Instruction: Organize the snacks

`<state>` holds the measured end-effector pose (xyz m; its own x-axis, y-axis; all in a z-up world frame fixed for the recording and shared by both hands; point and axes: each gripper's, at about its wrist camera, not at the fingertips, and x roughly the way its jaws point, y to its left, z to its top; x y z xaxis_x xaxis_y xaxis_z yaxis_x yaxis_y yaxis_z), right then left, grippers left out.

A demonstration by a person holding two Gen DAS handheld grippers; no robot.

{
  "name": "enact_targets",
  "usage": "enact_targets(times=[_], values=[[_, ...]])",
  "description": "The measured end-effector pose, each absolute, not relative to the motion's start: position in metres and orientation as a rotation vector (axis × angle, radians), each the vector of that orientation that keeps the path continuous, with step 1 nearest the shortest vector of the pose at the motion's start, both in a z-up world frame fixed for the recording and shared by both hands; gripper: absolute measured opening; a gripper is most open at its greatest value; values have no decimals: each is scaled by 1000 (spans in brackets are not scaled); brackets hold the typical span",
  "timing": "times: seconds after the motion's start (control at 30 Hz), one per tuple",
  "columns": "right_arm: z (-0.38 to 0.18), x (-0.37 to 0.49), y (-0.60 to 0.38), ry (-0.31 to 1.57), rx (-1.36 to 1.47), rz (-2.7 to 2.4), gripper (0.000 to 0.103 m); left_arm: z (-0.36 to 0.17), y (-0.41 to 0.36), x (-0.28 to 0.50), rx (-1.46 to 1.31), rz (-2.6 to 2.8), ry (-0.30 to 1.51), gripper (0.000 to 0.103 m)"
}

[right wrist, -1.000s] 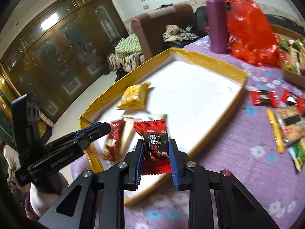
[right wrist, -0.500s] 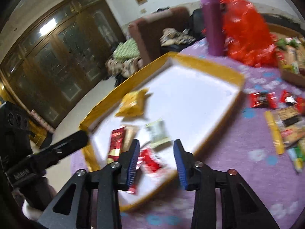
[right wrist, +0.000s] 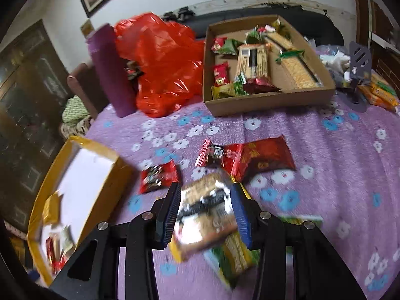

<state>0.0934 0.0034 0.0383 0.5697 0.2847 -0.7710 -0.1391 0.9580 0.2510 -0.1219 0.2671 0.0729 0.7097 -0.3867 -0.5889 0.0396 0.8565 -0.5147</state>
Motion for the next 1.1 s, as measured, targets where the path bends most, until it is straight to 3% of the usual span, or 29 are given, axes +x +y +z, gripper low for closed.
enact_targets(times=[0.23, 0.53, 0.6, 0.77, 1.1], values=[[11, 114, 44, 960, -57, 183, 45, 75, 261, -126, -478, -237, 758, 75], [8, 39, 70, 1006, -241, 519, 45, 73, 244, -124, -455, -260, 777, 75], [15, 25, 62, 1034, -190, 620, 39, 74, 241, -125, -448, -261, 778, 75], [49, 16, -16, 930, 107, 562, 44, 71, 233, -125, -434, -268, 797, 75], [26, 17, -43, 896, -24, 421, 45, 62, 191, -117, -368, -308, 877, 75]])
